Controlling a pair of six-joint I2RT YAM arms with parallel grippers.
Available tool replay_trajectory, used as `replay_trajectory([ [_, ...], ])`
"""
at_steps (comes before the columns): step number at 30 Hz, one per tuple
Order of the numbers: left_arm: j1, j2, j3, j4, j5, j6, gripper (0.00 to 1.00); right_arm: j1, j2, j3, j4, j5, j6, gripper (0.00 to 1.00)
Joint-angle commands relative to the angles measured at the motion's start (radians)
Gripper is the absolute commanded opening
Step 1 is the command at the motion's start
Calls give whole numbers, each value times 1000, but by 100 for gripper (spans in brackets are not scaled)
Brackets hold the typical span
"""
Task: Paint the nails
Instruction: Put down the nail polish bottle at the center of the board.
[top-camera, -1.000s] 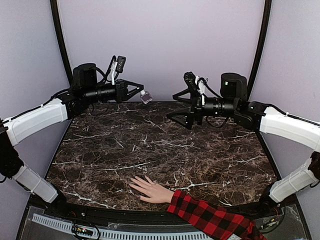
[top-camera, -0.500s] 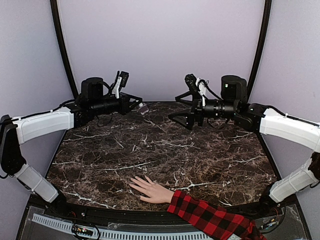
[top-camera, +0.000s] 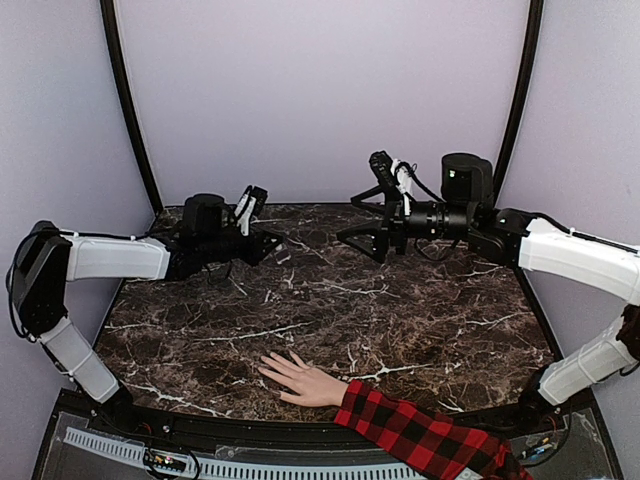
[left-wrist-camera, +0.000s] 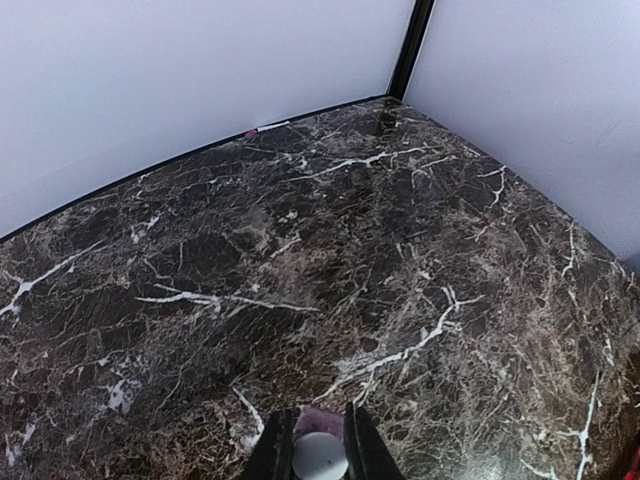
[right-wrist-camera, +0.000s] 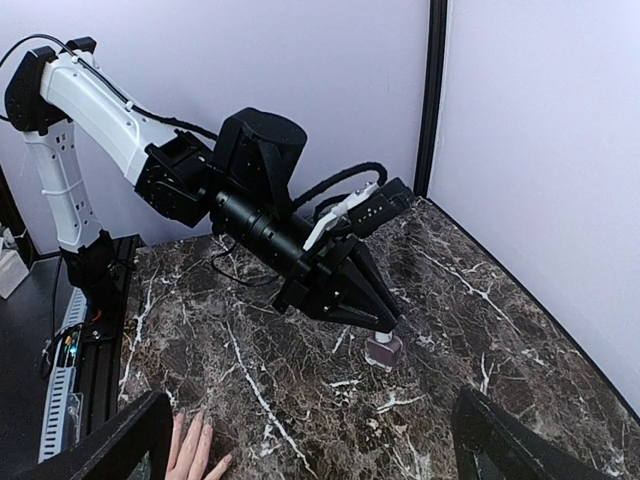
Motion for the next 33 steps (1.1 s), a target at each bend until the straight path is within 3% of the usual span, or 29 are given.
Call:
replay_trajectory([
  [1,-27,12,-48,132,-72,47,0,-11,-11,-5,39,5,13,99],
  [12,-112,124,-86,215,-220,86,0,-10,-11,-15,40,-5,16,99],
  [33,-144,270,-89,296,-308,85,0,-11,-6,-13,33,-12,14,99],
])
